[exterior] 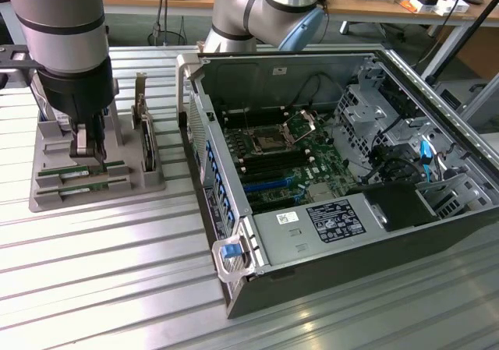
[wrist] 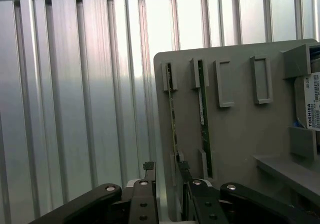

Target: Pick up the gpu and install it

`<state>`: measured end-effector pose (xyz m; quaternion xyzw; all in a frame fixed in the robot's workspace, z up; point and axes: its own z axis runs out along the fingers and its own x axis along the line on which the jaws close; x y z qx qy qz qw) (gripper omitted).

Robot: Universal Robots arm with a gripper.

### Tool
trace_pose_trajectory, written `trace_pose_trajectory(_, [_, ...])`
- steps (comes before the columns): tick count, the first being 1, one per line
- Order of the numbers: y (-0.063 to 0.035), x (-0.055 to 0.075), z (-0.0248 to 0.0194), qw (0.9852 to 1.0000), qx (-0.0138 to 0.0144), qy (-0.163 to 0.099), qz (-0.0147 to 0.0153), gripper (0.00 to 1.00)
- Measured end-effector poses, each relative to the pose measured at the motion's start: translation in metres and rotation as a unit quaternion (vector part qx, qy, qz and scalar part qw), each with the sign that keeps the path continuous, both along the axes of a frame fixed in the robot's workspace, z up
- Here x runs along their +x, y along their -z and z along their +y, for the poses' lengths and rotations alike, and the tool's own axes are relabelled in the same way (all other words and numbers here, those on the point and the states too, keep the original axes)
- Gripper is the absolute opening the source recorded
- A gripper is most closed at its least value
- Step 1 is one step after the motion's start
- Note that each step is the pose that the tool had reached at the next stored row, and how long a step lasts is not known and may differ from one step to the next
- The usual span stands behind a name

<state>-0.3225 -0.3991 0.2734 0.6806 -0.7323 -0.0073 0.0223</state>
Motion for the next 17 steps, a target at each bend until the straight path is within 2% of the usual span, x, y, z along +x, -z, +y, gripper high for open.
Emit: trace_pose_trajectory(17, [0.0054,-0.004,0.0,1.0,0.0001,0.0,0.0,0.31])
